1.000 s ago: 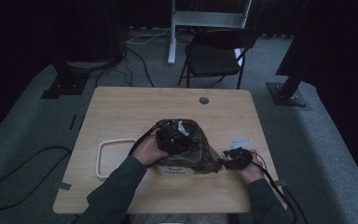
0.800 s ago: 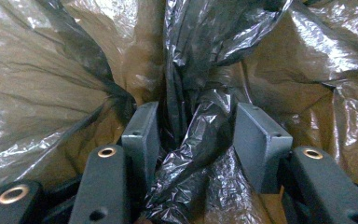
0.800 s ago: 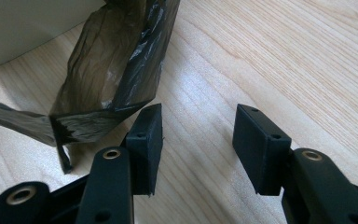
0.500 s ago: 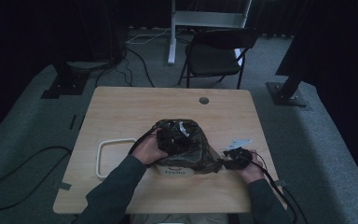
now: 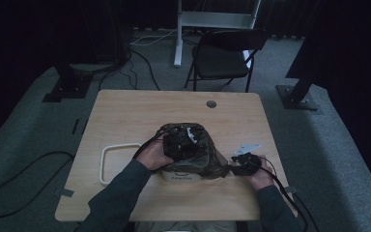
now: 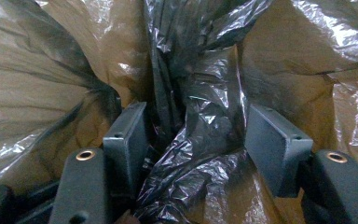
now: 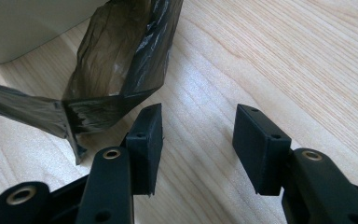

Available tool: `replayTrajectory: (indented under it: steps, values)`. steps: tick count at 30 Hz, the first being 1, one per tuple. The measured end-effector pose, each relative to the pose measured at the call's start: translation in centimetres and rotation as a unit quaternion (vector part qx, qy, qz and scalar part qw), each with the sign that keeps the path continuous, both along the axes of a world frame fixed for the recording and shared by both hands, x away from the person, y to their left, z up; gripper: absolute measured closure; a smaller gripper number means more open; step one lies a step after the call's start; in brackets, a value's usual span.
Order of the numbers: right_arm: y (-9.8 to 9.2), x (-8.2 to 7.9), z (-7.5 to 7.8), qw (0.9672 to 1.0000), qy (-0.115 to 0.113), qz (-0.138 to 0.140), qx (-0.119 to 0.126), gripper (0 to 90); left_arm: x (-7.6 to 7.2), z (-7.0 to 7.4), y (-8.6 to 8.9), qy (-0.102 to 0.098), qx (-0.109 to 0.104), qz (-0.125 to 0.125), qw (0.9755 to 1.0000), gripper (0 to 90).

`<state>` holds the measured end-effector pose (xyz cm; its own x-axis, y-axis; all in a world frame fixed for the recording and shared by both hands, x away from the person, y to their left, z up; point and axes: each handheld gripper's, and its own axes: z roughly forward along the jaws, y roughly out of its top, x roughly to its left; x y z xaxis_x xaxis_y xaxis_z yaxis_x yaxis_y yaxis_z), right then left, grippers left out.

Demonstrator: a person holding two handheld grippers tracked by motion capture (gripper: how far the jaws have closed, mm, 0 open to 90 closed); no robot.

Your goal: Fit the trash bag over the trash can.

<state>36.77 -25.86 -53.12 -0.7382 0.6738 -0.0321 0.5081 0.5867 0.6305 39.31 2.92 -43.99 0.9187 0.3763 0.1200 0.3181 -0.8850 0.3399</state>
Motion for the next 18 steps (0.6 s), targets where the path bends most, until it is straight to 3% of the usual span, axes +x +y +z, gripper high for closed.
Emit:
replayTrajectory:
  steps: [18]
  values:
    - [0.00, 0.01, -0.01, 1.0000, 0.001, 0.002, 0.001, 52.2, -0.03, -0.05, 0.14, 0.004, -0.001, -0.001, 1.0000, 31.4]
